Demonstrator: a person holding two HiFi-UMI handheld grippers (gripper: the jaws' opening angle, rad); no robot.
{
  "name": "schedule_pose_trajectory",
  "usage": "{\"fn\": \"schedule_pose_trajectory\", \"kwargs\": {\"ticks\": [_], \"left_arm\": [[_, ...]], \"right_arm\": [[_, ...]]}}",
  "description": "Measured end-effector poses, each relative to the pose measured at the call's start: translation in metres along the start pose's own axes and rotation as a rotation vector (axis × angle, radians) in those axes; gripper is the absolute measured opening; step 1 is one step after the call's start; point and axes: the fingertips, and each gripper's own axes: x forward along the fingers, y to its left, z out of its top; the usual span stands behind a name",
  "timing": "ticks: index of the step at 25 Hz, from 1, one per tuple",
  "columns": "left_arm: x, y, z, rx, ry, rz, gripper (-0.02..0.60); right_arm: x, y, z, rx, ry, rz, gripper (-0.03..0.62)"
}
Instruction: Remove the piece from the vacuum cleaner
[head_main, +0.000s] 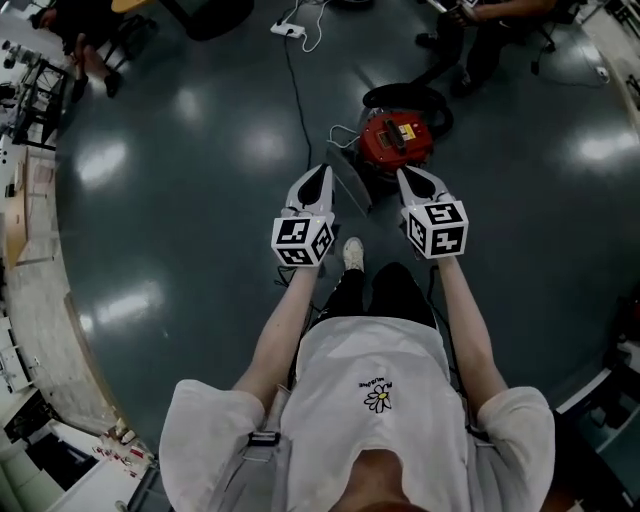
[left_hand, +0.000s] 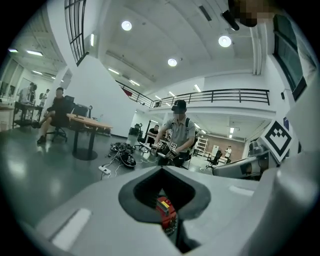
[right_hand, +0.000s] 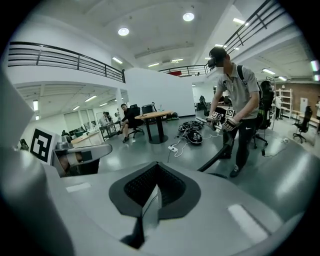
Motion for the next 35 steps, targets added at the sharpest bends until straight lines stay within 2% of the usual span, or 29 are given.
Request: {"fn": "schedule_pose_trajectory", "kwargs": {"ticks": [4, 9, 13, 17, 19, 21, 22, 24, 26, 28, 30, 33, 35], "left_arm": [[0.042, 0.025, -0.018, -0.022, 0.058, 0.009, 0.0], [0.085, 0.054, -0.072, -0.047, 0.121, 0.037, 0.0], [0.118, 0.077, -0.14, -0.134, 0.198, 0.088, 0.0], [0.163, 0.114, -0.199, -0.131, 0.245, 0.098, 0.0], [0.182, 0.129, -0.233, -0.166, 0.266, 0.119, 0.003], [0.19, 0.14, -0.275, -0.246, 0.318, 0.154, 0.12], [0.193, 0.147, -0.295, -0.292, 0.348, 0.169, 0.159], [0.198, 0.157, -0.329, -0.357, 0.412, 0.193, 0.164], [0.205, 0.162, -0.356, -0.38, 0.484, 0.204, 0.17], [0.21, 0.167, -0.372, -0.387, 0.541, 0.212, 0.177], [0.215, 0.171, -0.378, -0.413, 0.561, 0.224, 0.193], [0.223, 0.173, -0.38, -0.467, 0.565, 0.241, 0.259], [0.225, 0.178, -0.379, -0.484, 0.567, 0.278, 0.273]], "right_arm": [[0.039, -0.028, -0.011, 0.017, 0.062, -0.023, 0.024], [0.096, -0.056, -0.038, -0.015, 0.142, -0.025, 0.023], [0.151, -0.079, -0.08, -0.072, 0.234, -0.008, 0.025], [0.235, -0.097, -0.127, -0.095, 0.314, 0.04, 0.024], [0.262, -0.106, -0.155, -0.062, 0.39, 0.067, 0.023], [0.278, -0.113, -0.185, -0.041, 0.466, 0.083, 0.023], [0.286, -0.116, -0.198, -0.05, 0.494, 0.083, 0.023], [0.307, -0.124, -0.218, -0.091, 0.537, 0.079, 0.023], [0.328, -0.132, -0.231, -0.141, 0.572, 0.078, 0.023], [0.346, -0.136, -0.237, -0.193, 0.607, 0.075, 0.023], [0.357, -0.143, -0.238, -0.245, 0.662, 0.05, 0.023], [0.358, -0.145, -0.247, -0.199, 0.771, 0.039, 0.025], [0.357, -0.14, -0.25, -0.156, 0.816, 0.041, 0.025]]}}
